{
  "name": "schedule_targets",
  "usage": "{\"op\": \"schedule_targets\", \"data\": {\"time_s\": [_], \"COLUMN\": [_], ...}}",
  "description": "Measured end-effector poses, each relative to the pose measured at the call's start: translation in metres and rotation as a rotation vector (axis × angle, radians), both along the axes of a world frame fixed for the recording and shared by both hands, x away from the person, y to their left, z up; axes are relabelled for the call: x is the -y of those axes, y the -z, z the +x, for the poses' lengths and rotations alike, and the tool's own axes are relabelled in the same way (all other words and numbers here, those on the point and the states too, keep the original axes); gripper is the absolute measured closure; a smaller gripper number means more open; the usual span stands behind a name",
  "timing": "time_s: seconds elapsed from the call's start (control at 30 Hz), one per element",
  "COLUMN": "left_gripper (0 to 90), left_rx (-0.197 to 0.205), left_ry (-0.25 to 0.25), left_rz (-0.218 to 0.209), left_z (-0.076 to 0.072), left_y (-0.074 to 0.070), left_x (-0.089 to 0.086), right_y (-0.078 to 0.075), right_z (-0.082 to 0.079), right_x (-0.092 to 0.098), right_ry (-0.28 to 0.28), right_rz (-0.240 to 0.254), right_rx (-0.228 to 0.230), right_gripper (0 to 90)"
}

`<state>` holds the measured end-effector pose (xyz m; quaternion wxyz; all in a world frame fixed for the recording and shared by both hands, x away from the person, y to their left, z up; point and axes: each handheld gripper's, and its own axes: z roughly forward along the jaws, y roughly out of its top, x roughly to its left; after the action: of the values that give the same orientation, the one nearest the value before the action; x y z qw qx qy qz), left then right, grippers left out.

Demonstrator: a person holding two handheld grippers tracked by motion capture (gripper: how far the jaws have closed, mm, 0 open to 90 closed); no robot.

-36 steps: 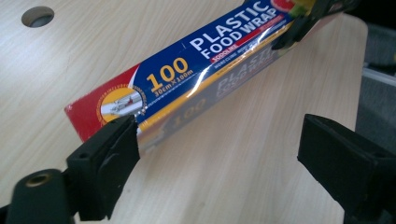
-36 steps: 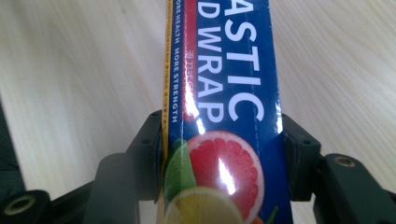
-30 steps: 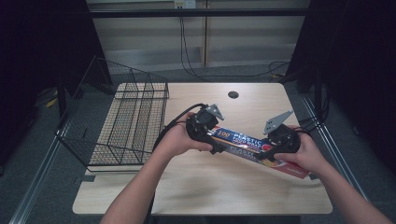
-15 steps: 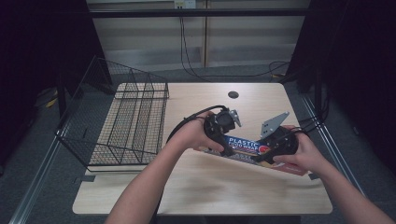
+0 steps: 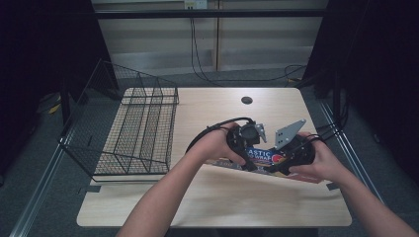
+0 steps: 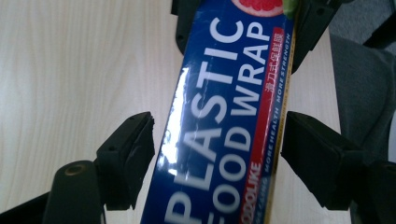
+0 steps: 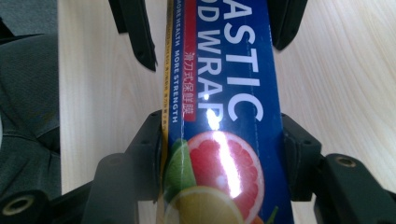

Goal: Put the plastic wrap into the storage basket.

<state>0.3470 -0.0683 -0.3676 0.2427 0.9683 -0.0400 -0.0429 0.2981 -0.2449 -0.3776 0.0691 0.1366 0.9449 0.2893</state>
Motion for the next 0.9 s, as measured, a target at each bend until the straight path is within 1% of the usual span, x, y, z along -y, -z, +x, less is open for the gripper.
{"op": "schedule_targets", "data": {"time_s": [0.03,0.07,0.13,0.17,0.2,0.23,0.27,0.3,0.33,0.37,0.4,0.43,0.47,0.5,0.53,0.57,0.6,0.63,0.67,0.7,0.73,0.77,0.8,0.83,0.87,0.9], "left_gripper": [28.6,36.0,38.2,39.3,39.8,40.4,40.7,41.3,42.2,42.2,44.0,44.1,44.2,44.2,44.2,44.3,44.3,44.3,44.3,44.3,44.3,44.3,44.3,44.3,44.3,44.3], "left_rx": [0.008,0.006,0.018,0.012,0.012,-0.006,0.005,0.017,0.017,0.011,-0.012,-0.009,0.004,-0.002,0.006,0.006,0.013,-0.009,-0.017,-0.022,-0.025,-0.018,-0.020,-0.026,-0.026,-0.032], "left_ry": [-0.003,0.010,0.007,0.005,0.005,-0.024,-0.033,-0.042,-0.042,-0.076,-0.104,-0.109,-0.118,-0.132,-0.148,-0.171,-0.194,-0.217,-0.240,-0.258,-0.269,-0.285,-0.312,-0.333,-0.333,-0.360], "left_rz": [0.005,0.007,0.023,0.033,0.033,0.052,0.061,0.069,0.069,0.069,0.093,0.119,0.148,0.164,0.173,0.177,0.175,0.172,0.157,0.155,0.155,0.151,0.148,0.144,0.144,0.134], "left_z": [-0.001,-0.002,-0.004,-0.005,-0.005,-0.008,-0.011,-0.014,-0.014,-0.014,-0.013,-0.013,-0.013,-0.012,-0.012,-0.011,-0.010,-0.006,-0.004,-0.001,0.002,0.003,0.006,0.008,0.008,0.011], "left_y": [0.001,0.000,0.000,-0.001,-0.001,-0.003,-0.005,-0.005,-0.005,-0.006,-0.008,-0.008,-0.007,-0.006,-0.006,-0.006,-0.006,-0.008,-0.010,-0.013,-0.015,-0.017,-0.021,-0.024,-0.024,-0.027], "left_x": [0.001,0.001,0.002,0.003,0.003,0.005,0.006,0.007,0.007,0.007,0.006,0.006,0.004,0.003,0.000,-0.003,-0.006,-0.010,-0.013,-0.017,-0.021,-0.023,-0.028,-0.032,-0.032,-0.036], "right_y": [-0.001,-0.002,-0.002,-0.002,-0.002,-0.002,-0.002,-0.003,-0.003,-0.004,-0.009,-0.011,-0.013,-0.016,-0.019,-0.022,-0.023,-0.023,-0.023,-0.022,-0.020,-0.018,-0.017,-0.015,-0.015,-0.011], "right_z": [-0.001,-0.002,-0.002,-0.002,-0.002,0.000,0.000,0.002,0.002,0.003,0.003,0.003,0.003,0.003,0.004,0.004,0.005,0.006,0.006,0.006,0.006,0.006,0.006,0.005,0.005,0.003], "right_x": [0.000,-0.001,-0.001,-0.001,-0.001,0.001,0.001,0.003,0.003,0.005,0.007,0.009,0.011,0.015,0.020,0.025,0.030,0.035,0.039,0.043,0.047,0.050,0.051,0.054,0.054,0.056], "right_ry": [-0.007,-0.018,-0.023,-0.030,-0.030,-0.045,-0.048,-0.044,-0.044,-0.035,0.006,0.023,0.051,0.077,0.101,0.134,0.161,0.192,0.221,0.247,0.265,0.275,0.288,0.291,0.291,0.283], "right_rz": [0.007,0.010,0.006,0.008,0.008,0.022,0.032,0.060,0.060,0.076,0.093,0.093,0.112,0.130,0.149,0.176,0.190,0.193,0.212,0.228,0.233,0.243,0.243,0.255,0.255,0.276], "right_rx": [-0.007,-0.006,-0.006,-0.010,-0.010,-0.031,-0.032,-0.051,-0.051,-0.056,-0.021,-0.015,-0.006,-0.001,0.007,0.007,0.008,0.019,0.028,0.028,0.024,0.019,0.018,0.012,0.012,-0.004], "right_gripper": [44.8,44.7,44.6,44.5,44.5,43.9,42.9,41.4,41.4,38.7,15.9,8.9,4.4,4.9,6.3,3.7,0.8,2.1,2.9,2.4,1.8,1.9,2.5,2.5,2.5,2.0]}}
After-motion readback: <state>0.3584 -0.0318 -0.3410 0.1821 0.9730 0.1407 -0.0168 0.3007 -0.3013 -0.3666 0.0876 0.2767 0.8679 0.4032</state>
